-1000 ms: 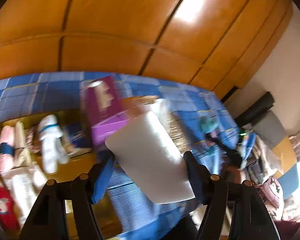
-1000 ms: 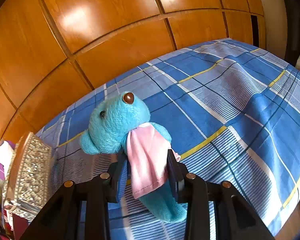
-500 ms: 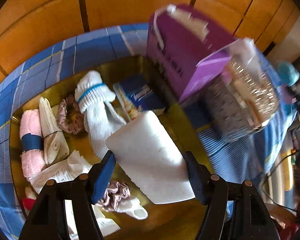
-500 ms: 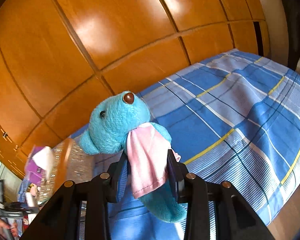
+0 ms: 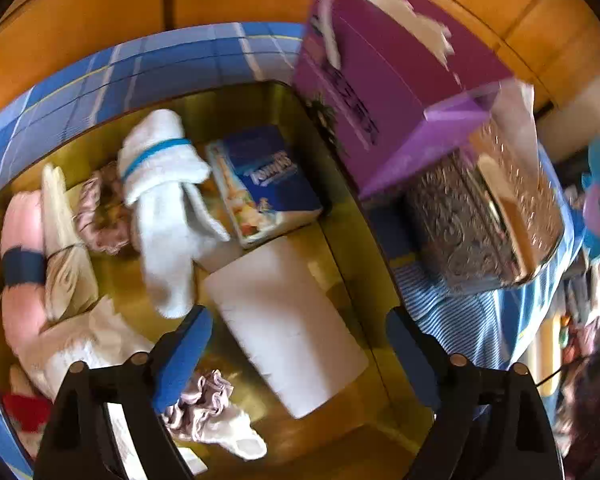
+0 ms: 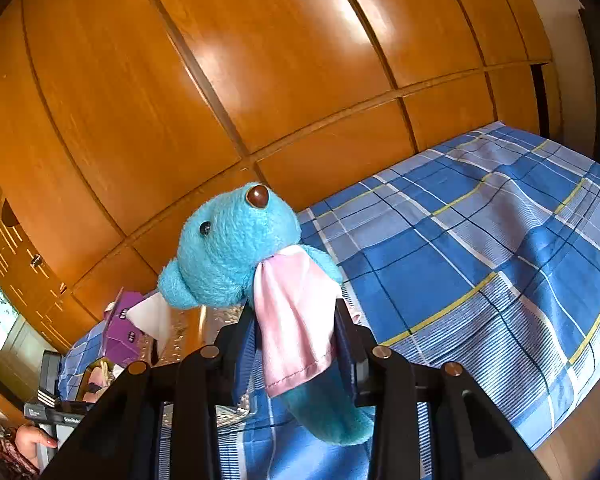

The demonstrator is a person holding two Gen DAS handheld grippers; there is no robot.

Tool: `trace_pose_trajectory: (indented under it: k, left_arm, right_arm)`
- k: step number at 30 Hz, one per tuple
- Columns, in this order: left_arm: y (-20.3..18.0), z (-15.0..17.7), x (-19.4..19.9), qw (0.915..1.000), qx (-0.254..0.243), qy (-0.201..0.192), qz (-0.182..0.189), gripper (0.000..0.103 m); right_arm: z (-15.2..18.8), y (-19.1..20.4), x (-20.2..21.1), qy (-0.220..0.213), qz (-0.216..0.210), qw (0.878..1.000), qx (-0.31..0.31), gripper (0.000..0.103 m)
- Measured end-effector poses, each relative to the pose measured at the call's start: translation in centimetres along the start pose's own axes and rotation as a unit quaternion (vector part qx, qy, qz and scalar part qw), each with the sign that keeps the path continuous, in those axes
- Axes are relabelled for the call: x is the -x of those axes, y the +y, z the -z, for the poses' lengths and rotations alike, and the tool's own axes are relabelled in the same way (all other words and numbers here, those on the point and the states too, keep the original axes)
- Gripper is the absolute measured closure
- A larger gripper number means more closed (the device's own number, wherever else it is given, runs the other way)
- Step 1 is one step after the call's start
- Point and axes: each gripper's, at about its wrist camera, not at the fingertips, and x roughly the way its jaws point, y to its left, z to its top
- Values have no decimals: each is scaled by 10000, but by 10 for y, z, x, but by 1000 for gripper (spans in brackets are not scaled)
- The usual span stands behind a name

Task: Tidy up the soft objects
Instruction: 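Carry the white sponge with the left gripper into the tray and release, then carry the teal bear with pink cloth with the right gripper into the tray and release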

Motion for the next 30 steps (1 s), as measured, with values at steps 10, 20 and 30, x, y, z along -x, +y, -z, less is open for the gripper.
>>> trace_pose_trajectory:
  k: [10, 20, 30]
  left_arm:
    - [35, 17, 54, 9845, 1070, -1183, 733, 3]
    - [60, 39, 133, 9608, 1265, -2433, 397, 3]
    - [92, 72, 191, 9389, 1586, -3043, 279, 2]
  right_arm:
    - [0, 38, 12, -65, -501, 9983, 303, 68]
    - [23, 136, -1, 497, -1757, 9736, 1372, 68]
    - [128, 268, -38, 1949, -2903, 8583, 3755, 68]
